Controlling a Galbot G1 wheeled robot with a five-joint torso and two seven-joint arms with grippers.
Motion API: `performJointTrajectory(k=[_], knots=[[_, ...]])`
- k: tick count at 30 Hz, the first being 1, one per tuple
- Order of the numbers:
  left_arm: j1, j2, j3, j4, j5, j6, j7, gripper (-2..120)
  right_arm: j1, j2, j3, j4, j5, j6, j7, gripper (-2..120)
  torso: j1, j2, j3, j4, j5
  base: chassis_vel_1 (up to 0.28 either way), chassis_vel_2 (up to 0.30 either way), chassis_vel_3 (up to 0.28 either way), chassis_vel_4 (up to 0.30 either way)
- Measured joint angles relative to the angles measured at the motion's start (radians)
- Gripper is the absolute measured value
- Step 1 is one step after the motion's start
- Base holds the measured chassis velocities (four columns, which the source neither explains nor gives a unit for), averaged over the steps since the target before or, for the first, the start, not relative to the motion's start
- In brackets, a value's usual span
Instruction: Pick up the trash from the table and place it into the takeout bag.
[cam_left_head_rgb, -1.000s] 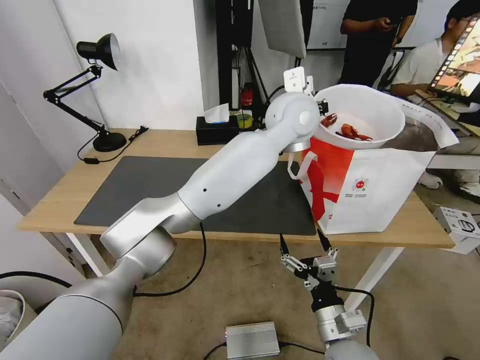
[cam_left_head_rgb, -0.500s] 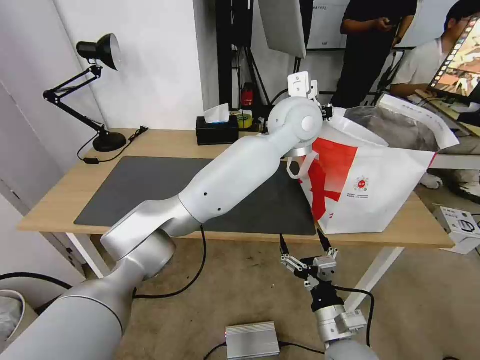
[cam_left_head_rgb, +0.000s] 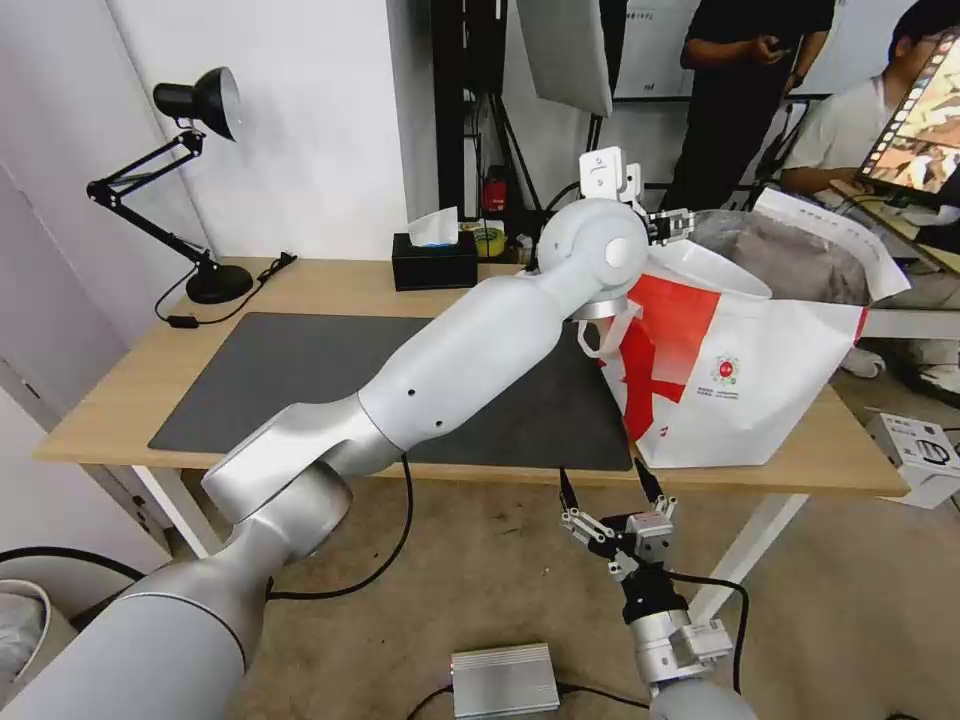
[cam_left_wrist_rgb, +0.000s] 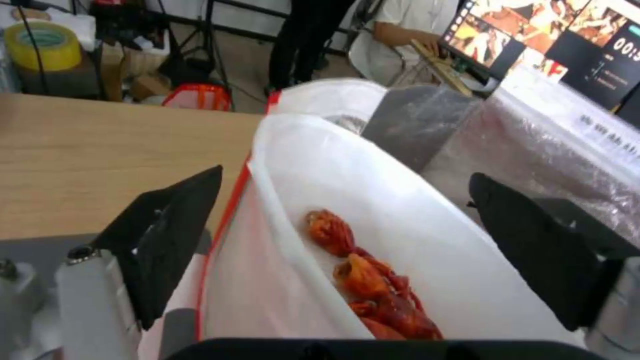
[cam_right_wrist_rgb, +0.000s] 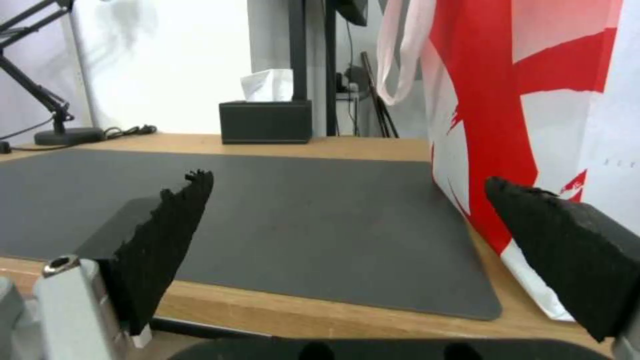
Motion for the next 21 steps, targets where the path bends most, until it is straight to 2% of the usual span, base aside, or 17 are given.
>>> performJointTrajectory(k=[9,15,21], knots=[[0.02,0.001,0.027,0.001,0.057,0.049,-0.001,100,0.0,0.0,0.0,0.0,0.0,0.0,0.0,100,0.0,0.0,0.0,0.0,0.0,0.0,0.0,0.0,0.0],[0.022,0.002,0.021,-0.013,0.057,0.059,0.0,100,0.0,0.0,0.0,0.0,0.0,0.0,0.0,100,0.0,0.0,0.0,0.0001,0.0,0.0,0.0,0.0,0.0],[0.024,0.001,0.03,-0.056,0.018,0.063,0.032,100,0.0,0.0,0.0,0.0,0.0,0.0,0.0,100,0.0,0.0,0.0,-0.0001,0.0,0.0,0.0,0.0,0.0]])
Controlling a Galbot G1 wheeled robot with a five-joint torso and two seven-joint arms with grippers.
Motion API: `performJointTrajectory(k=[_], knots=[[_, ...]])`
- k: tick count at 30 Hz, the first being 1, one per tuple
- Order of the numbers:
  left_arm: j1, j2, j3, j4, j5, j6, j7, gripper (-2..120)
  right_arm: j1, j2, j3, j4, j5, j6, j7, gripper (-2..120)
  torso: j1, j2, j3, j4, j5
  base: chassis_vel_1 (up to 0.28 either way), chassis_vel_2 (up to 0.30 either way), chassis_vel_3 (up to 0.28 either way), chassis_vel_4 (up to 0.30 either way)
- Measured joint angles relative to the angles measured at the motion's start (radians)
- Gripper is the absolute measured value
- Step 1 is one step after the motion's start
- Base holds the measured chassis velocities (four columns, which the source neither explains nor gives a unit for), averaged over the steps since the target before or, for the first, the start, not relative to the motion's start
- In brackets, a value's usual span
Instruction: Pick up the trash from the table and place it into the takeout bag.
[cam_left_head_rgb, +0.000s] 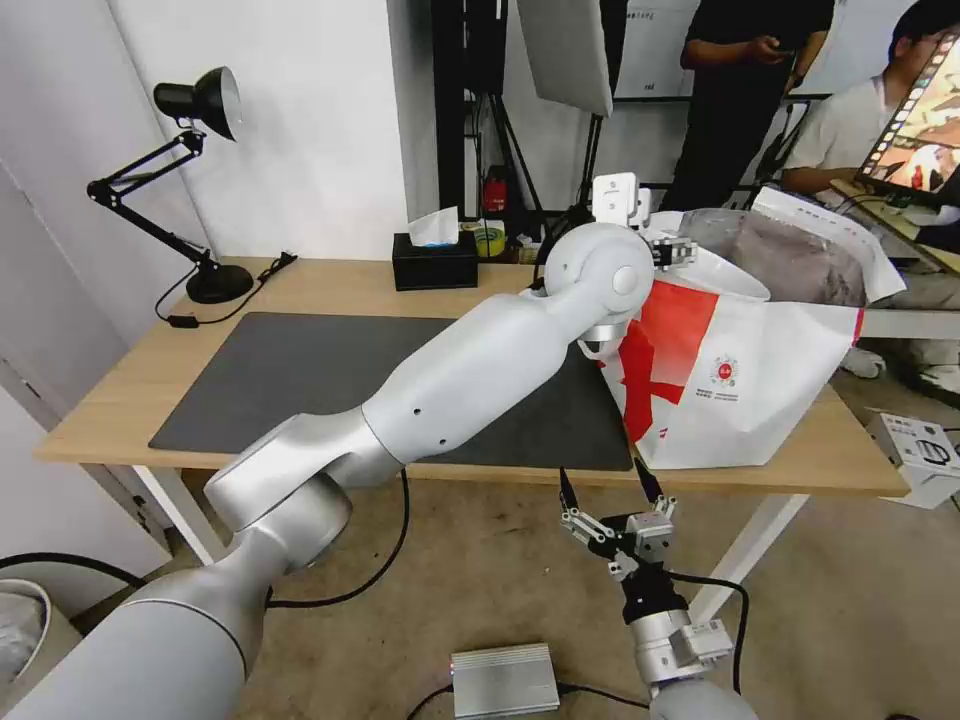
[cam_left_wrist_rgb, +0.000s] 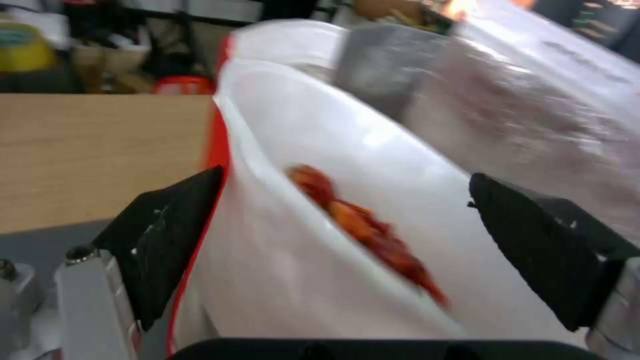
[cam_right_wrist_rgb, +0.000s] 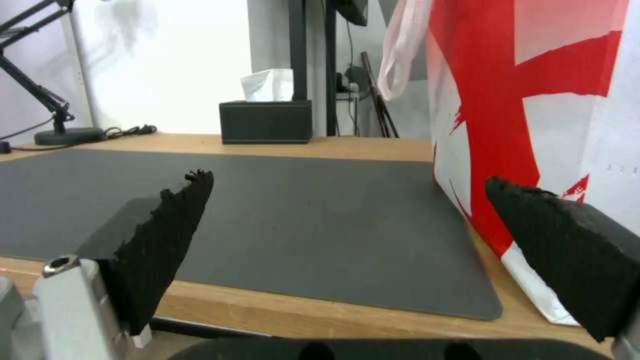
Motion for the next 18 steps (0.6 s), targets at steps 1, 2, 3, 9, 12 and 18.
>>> performJointTrajectory(k=[1,2,3,9,12,18], knots=[[-0.003,0.0,0.002,-0.009,-0.013,-0.001,0.007,100,0.0,0.0,0.0,0.0,0.0,0.0,0.0,100,0.0,0.0,0.0,-0.0001,0.0,0.0,0.0,0.0,0.0],[-0.007,0.0,0.003,-0.017,-0.027,-0.004,0.014,100,0.0,0.0,0.0,0.0,0.0,0.0,0.0,100,0.0,0.0,0.0,0.0,0.0,0.0,0.0,0.0,0.0],[-0.007,0.0,0.003,-0.017,-0.027,-0.004,0.014,100,0.0,0.0,0.0,0.0,0.0,0.0,0.0,100,0.0,0.0,0.0,0.0,0.0,0.0,0.0,0.0,0.0],[-0.005,-0.001,-0.01,-0.026,-0.039,-0.019,0.025,100,0.0,0.0,0.0,0.0,0.0,0.0,0.0,100,0.0,0.0,0.0,0.0,0.0,0.0,0.0,0.0,0.0],[0.002,0.001,-0.039,-0.028,-0.033,-0.02,0.025,100,0.0,0.0,0.0,0.0,0.0,0.0,0.0,100,0.0,0.0,0.0,0.0001,0.0,0.0,0.0,0.0,0.0],[0.012,0.039,-0.065,-0.058,-0.002,-0.037,0.064,100,0.0,0.0,0.0,0.0,0.0,0.0,0.0,100,0.0,0.0,0.0,-0.0001,0.0,0.0,0.0,0.0,0.0]])
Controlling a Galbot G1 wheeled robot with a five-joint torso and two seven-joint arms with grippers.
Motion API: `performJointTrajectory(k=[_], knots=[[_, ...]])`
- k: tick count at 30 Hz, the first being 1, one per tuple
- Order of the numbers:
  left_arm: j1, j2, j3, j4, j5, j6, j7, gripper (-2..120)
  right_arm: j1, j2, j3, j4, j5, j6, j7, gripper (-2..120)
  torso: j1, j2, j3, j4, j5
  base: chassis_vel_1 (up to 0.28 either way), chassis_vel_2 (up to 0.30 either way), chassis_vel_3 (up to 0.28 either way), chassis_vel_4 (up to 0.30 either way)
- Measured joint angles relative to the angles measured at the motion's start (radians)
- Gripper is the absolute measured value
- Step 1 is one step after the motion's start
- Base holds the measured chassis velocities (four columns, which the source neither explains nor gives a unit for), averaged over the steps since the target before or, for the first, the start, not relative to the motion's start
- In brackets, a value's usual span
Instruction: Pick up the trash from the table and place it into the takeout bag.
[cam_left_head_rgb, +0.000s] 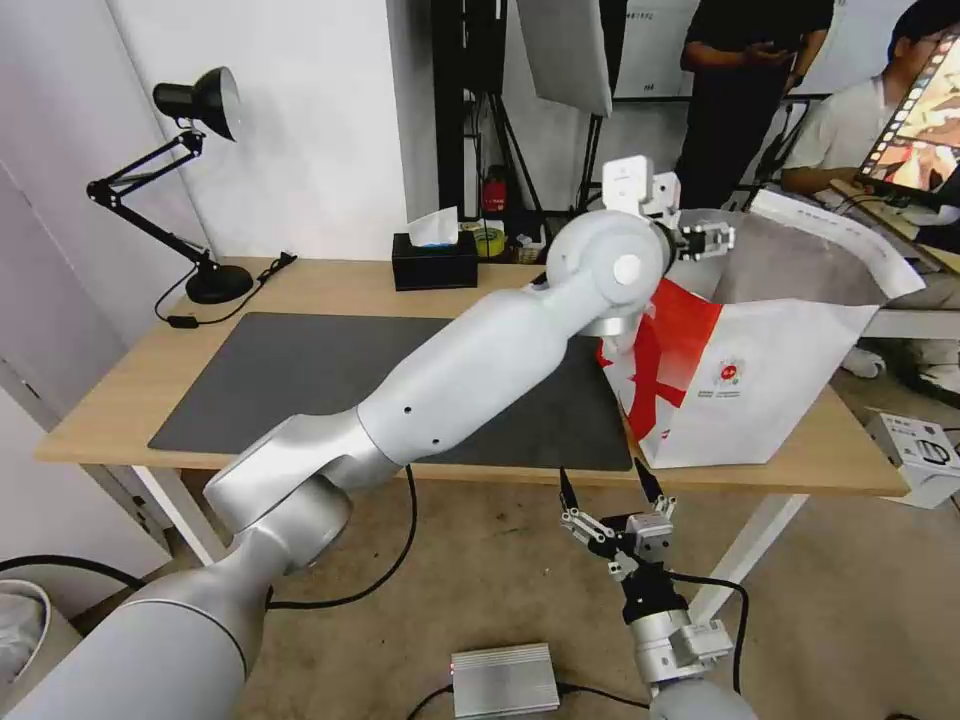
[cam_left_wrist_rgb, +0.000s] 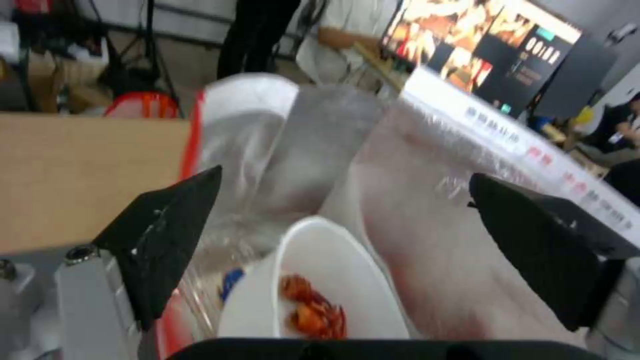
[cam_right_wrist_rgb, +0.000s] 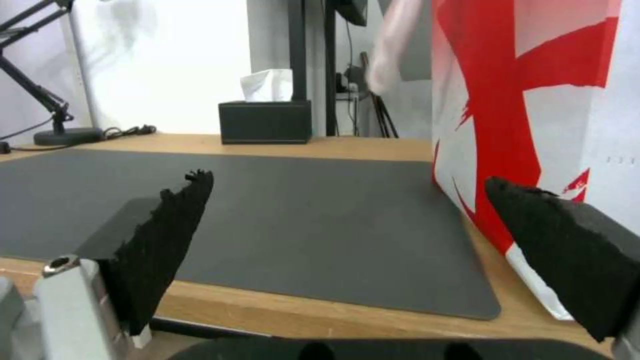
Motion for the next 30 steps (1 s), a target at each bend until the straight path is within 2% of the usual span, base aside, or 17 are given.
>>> performJointTrajectory(k=[2,7,9,10,12,13,14,16,18,19,20,22,24,26,27,29,30], knots=[[0.015,0.055,-0.008,-0.034,0.037,-0.015,0.054,100,0.0,0.0,0.0,0.0,0.0,0.0,0.0,100,0.0,0.0,0.0,0.0001,-0.0001,0.0,0.0,0.0,0.0],[0.044,0.118,-0.024,-0.066,0.097,-0.024,0.113,100,0.0,0.0,0.0,0.0,0.0,0.0,0.0,100,0.0,0.0,0.0,0.0004,-0.0003,0.0,0.0,0.0,0.0],[0.087,0.198,-0.045,-0.11,0.188,-0.051,0.205,100,0.0,0.0,0.0,0.0,0.0,0.0,0.0,100,0.0,0.0,0.0,0.0,-0.0003,0.0,0.0,0.0,0.0],[0.087,0.198,-0.045,-0.11,0.188,-0.051,0.205,100,0.0,0.0,0.0,0.0,0.0,0.0,0.0,100,0.0,0.0,0.0,0.0,-0.0003,0.0,0.0,0.0,0.0],[0.139,0.285,-0.063,-0.156,0.27,-0.082,0.288,100,0.0,0.0,0.0,0.0,0.0,0.0,0.0,100,0.0,0.0,0.0,0.0003,-0.0005,0.0,0.0,0.0,0.0],[0.139,0.285,-0.063,-0.156,0.27,-0.082,0.288,100,0.0,0.0,0.0,0.0,0.0,0.0,0.0,100,0.0,0.0,0.0,0.0003,-0.0005,0.0,0.0,0.0,0.0],[0.181,0.341,-0.081,-0.189,0.315,-0.108,0.333,100,0.0,0.0,0.0,0.0,0.0,0.0,0.0,100,0.0,0.0,0.0,0.0006,-0.0007,0.0,0.0,0.0,0.0],[0.203,0.365,-0.091,-0.206,0.341,-0.117,0.355,100,0.0,0.0,0.0,0.0,0.0,0.0,0.0,100,0.0,0.0,0.0,0.0007,-0.0006,0.0,0.0,0.0,0.0],[0.258,0.414,-0.125,-0.242,0.437,-0.131,0.418,100,0.0,0.0,0.0,0.0,0.0,0.0,0.0,100,0.0,0.0,0.0,0.0002,-0.0006,0.0,0.0,0.0,0.0],[0.318,0.461,-0.159,-0.279,0.522,-0.149,0.466,100,0.0,0.0,0.0,0.0,0.0,0.0,0.0,100,0.0,0.0,0.0,0.0,-0.0004,0.0,0.0,0.0,0.0],[0.318,0.461,-0.159,-0.279,0.522,-0.149,0.466,100,0.0,0.0,0.0,0.0,0.0,0.0,0.0,100,0.0,0.0,0.0,0.0,-0.0004,0.0,0.0,0.0,0.0],[0.434,0.52,-0.237,-0.343,0.599,-0.171,0.505,100,0.0,0.0,0.0,0.0,0.0,0.0,0.0,100,0.0,0.0,0.0,0.0002,-0.0005,0.0,0.0,0.0,0.0],[0.47,0.533,-0.263,-0.36,0.621,-0.176,0.516,100,0.0,0.0,0.0,0.0,0.0,0.0,0.0,100,0.0,0.0,0.0,0.0003,-0.0005,0.0,0.0,0.0,0.0],[0.577,0.567,-0.344,-0.407,0.677,-0.189,0.549,100,0.0,0.0,0.0,0.0,0.0,0.0,0.0,100,0.0,0.0,0.0,0.0003,-0.0005,0.0,0.0,0.0,0.0],[0.577,0.567,-0.344,-0.407,0.677,-0.189,0.549,100,0.0,0.0,0.0,0.0,0.0,0.0,0.0,100,0.0,0.0,0.0,0.0003,-0.0005,0.0,0.0,0.0,0.0],[0.791,0.604,-0.511,-0.496,0.762,-0.206,0.577,100,0.0,0.0,0.0,0.0,0.0,0.0,0.0,100,0.0,0.0,0.0,0.0004,-0.0004,0.0,0.0,0.0,0.0],[0.791,0.604,-0.511,-0.496,0.762,-0.206,0.577,100,0.0,0.0,0.0,0.0,0.0,0.0,0.0,100,0.0,0.0,0.0,0.0004,-0.0004,0.0,0.0,0.0,0.0]])
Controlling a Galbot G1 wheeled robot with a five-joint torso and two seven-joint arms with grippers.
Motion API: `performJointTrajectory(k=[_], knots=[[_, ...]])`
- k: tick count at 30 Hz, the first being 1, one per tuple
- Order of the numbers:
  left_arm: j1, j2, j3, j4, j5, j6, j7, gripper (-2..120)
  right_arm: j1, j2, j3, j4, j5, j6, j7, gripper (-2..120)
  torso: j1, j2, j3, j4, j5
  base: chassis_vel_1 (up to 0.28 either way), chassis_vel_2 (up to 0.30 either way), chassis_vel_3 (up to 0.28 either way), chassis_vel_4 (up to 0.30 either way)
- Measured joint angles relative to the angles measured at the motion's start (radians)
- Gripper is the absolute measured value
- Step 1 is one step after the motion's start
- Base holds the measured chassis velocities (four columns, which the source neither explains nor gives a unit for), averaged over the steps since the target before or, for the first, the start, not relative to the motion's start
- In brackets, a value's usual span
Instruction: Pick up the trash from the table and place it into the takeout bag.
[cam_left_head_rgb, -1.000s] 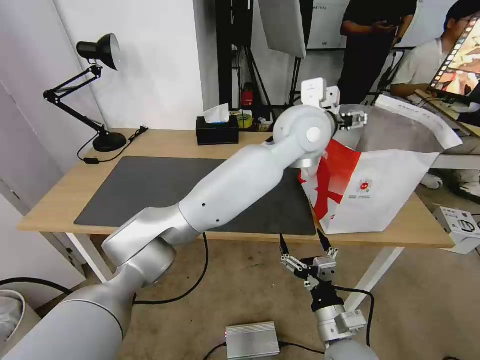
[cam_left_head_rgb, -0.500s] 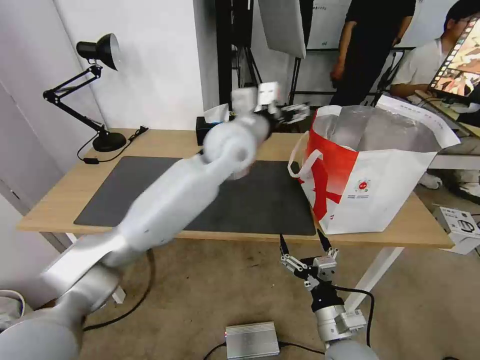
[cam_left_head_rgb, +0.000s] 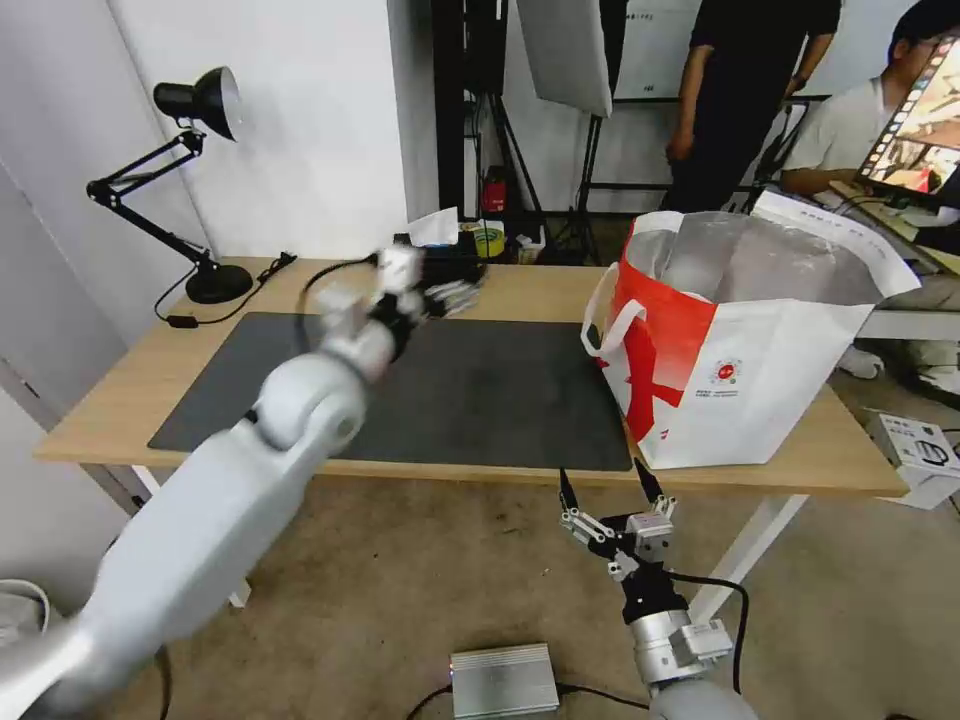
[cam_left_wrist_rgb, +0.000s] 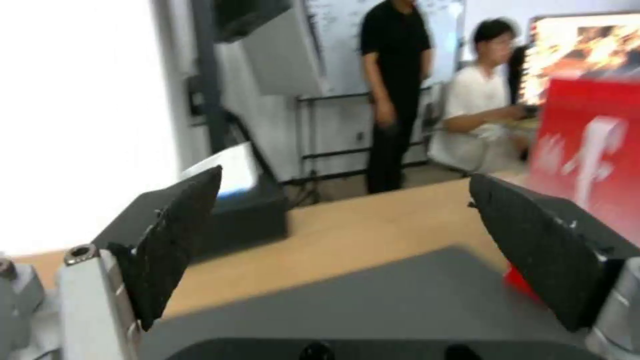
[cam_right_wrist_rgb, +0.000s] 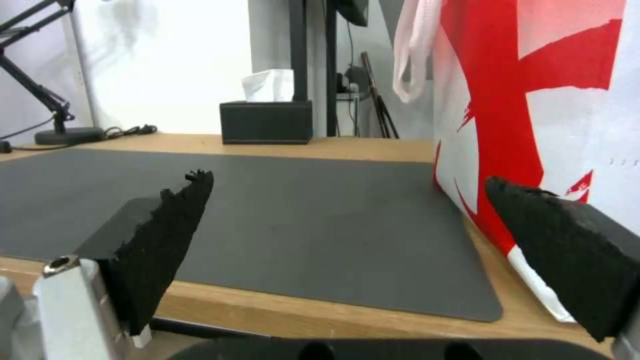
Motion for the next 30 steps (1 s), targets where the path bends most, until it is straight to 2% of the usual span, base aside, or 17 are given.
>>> performJointTrajectory(k=[2,3,5,6,9,13,15,16,18,27,30], knots=[[0.143,-0.014,-0.106,-0.057,0.038,-0.003,0.0,100,0.0,0.0,0.0,0.0,0.0,0.0,0.0,100,0.0,0.0,0.0,-0.0002,0.0004,0.0,0.0,0.0,0.0],[0.143,-0.014,-0.106,-0.057,0.038,-0.003,0.0,100,0.0,0.0,0.0,0.0,0.0,0.0,0.0,100,0.0,0.0,0.0,-0.0002,0.0004,0.0,0.0,0.0,0.0],[0.288,-0.061,-0.217,-0.101,0.107,-0.022,0.014,100,0.0,0.0,0.0,0.0,0.0,0.0,0.0,100,0.0,0.0,0.0,-0.0001,0.0003,0.0,0.0,0.0,0.0],[0.288,-0.061,-0.217,-0.101,0.107,-0.022,0.014,100,0.0,0.0,0.0,0.0,0.0,0.0,0.0,100,0.0,0.0,0.0,-0.0001,0.0003,0.0,0.0,0.0,0.0],[0.476,-0.138,-0.351,-0.178,0.196,-0.084,0.052,100,0.0,0.0,0.0,0.0,0.0,0.0,0.0,100,0.0,0.0,0.0,-0.0002,0.0003,0.0,0.0,0.0,0.0],[0.549,-0.166,-0.391,-0.214,0.238,-0.105,0.073,100,0.0,0.0,0.0,0.0,0.0,0.0,0.0,100,0.0,0.0,0.0,-0.0001,0.0006,0.0,0.0,0.0,0.0],[0.656,-0.221,-0.442,-0.268,0.292,-0.133,0.103,100,0.0,0.0,0.0,0.0,0.0,0.0,0.0,100,0.0,0.0,0.0,-0.0003,0.0007,0.0,0.0,0.0,0.0],[0.656,-0.221,-0.442,-0.268,0.292,-0.133,0.103,100,0.0,0.0,0.0,0.0,0.0,0.0,0.0,100,0.0,0.0,0.0,-0.0003,0.0007,0.0,0.0,0.0,0.0],[0.735,-0.269,-0.466,-0.288,0.345,-0.177,0.131,100,0.0,0.0,0.0,0.0,0.0,0.0,0.0,100,0.0,0.0,0.0,-0.0001,0.0006,0.0,0.0,0.0,0.0],[0.824,-0.345,-0.47,-0.292,0.411,-0.244,0.182,100,0.0,0.0,0.0,0.0,0.0,0.0,0.0,100,0.0,0.0,0.0,-0.0003,0.0006,0.0,0.0,0.0,0.0],[0.857,-0.381,-0.475,-0.262,0.455,-0.28,0.212,100,0.0,0.0,0.0,0.0,0.0,0.0,0.0,100,0.0,0.0,0.0,-0.0003,0.0005,0.0,0.0,0.0,0.0]])
